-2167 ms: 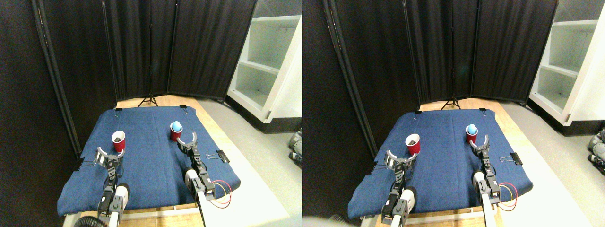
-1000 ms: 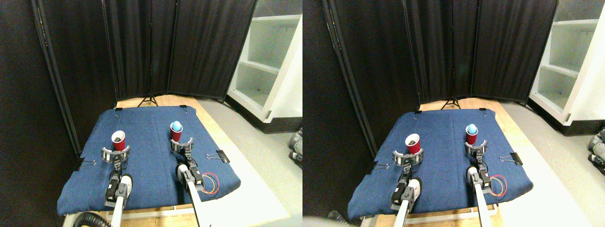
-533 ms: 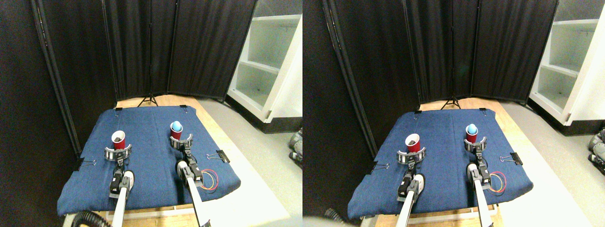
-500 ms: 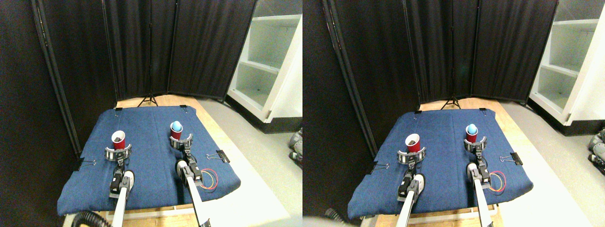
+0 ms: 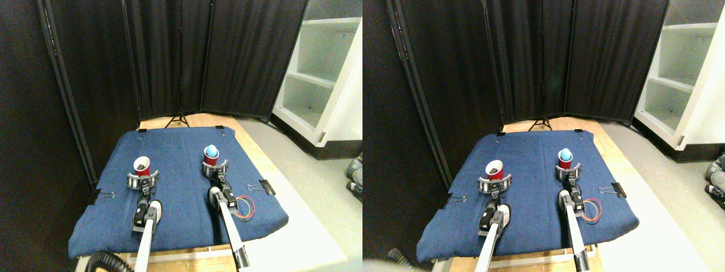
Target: Pour (bimanual)
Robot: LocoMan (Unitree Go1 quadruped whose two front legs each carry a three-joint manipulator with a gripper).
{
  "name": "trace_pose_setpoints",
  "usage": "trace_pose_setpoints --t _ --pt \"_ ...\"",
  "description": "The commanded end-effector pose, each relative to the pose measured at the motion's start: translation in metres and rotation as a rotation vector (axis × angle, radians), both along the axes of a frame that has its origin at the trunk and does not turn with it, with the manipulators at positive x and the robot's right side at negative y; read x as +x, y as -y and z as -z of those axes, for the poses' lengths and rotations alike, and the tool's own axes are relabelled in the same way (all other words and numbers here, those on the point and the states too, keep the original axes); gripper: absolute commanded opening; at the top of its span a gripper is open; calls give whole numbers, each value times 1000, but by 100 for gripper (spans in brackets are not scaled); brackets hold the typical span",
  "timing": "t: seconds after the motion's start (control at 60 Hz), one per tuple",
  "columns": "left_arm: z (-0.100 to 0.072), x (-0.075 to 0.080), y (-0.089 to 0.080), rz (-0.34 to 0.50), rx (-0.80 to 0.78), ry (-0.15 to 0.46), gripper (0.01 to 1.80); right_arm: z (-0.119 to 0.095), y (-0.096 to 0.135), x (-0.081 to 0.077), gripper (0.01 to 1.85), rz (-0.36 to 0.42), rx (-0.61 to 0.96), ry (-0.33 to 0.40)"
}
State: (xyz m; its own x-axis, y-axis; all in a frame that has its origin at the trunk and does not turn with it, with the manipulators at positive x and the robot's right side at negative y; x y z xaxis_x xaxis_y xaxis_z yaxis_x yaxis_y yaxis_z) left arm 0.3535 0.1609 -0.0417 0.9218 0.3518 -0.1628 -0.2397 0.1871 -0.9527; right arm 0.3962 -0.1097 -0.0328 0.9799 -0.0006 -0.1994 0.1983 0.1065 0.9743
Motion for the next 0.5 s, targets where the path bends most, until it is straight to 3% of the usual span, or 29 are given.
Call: trace_pose_setpoints --t 0.017,0.35,0.5 --pt "-2 5 5 -18 19 15 117 -2 -5 5 93 2 22 17" --pt "7 15 2 -25 18 -5 116 0 -6 17 99 13 -4 23" --pt "11 21 0 -21 0 0 119 0 -6 19 94 22 3 26"
